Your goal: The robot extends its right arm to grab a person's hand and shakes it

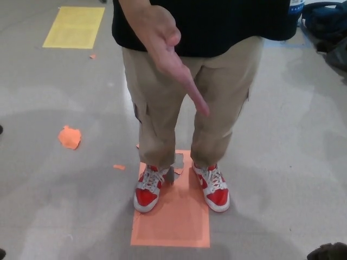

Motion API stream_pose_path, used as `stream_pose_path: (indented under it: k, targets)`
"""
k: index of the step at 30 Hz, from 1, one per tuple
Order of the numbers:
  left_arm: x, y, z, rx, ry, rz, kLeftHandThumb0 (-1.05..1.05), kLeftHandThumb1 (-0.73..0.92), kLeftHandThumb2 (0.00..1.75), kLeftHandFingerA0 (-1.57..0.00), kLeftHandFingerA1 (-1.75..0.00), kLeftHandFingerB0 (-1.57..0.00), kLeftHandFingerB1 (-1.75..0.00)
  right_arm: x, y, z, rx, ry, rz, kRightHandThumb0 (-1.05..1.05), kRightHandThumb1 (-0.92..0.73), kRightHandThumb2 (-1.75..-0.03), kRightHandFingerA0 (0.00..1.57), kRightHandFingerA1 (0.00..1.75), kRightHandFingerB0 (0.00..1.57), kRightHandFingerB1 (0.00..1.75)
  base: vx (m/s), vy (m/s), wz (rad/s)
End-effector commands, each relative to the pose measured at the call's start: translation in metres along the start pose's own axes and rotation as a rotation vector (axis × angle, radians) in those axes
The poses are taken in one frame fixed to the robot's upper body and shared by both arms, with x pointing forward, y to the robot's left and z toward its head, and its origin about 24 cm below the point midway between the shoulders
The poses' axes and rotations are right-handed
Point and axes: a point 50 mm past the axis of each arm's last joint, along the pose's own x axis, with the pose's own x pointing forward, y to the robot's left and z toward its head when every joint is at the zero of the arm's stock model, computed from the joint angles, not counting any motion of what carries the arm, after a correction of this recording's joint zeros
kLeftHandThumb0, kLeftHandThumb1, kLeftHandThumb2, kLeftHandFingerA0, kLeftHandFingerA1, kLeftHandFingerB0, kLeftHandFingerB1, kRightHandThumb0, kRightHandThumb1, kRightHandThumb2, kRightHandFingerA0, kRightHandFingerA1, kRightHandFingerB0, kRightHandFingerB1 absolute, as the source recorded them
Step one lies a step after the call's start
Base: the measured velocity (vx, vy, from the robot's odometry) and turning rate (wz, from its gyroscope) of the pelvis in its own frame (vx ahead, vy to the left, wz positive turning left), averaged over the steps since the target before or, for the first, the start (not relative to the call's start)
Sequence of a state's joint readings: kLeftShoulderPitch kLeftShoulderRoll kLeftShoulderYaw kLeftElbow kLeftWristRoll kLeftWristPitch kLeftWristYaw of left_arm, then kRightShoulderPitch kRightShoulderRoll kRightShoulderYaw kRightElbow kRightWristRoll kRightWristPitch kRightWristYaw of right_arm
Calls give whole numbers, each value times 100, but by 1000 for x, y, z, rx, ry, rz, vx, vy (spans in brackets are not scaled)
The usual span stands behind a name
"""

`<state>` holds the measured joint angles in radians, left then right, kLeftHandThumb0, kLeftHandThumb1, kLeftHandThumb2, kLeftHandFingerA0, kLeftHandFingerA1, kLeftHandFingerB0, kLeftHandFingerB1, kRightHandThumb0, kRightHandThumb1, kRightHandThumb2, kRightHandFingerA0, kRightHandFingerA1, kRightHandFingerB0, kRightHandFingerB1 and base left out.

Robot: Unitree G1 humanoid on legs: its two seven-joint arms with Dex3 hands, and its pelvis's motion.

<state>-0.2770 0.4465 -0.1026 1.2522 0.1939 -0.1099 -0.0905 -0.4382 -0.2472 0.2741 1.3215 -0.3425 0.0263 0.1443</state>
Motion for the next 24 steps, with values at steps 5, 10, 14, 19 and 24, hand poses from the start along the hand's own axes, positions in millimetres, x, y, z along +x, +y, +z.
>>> stream_pose_path:
  k: [5, 10, 14, 19, 24]
  targets:
    - [-3, 4, -9, 66, 5, -12, -58, 72, 104, -34, -52, -20, -44, -2, -19, 25, 114, -137, -165, -80, -71, -105, 11, 49, 0, 19, 0, 0, 0]
    - [-4, -3, -15, 85, 17, -23, -57, 71, 104, -35, -53, -21, -45, -33, -37, 77, 38, -479, -393, -82, -76, -111, 26, 53, 0, 16, 0, 0, 0]
    - [-4, -4, -17, 57, 18, -23, -58, 89, 67, -37, -34, -31, -32, -77, -41, 114, -55, -663, -465, -91, -81, -116, 2, 24, 0, 7, 0, 0, 0]
    - [-5, -6, -19, 50, 2, -26, -58, 92, 68, -33, -33, -27, -31, -155, -47, 169, -162, -930, -576, -88, -80, -113, 11, 32, 0, 9, 0, 0, 0]
    - [-7, -7, -25, 46, 8, -22, -58, 91, 68, -32, -34, -27, -31, -203, -48, 209, -235, -1099, -651, -91, -82, -115, 2, 28, 0, 7, 0, 0, 0]
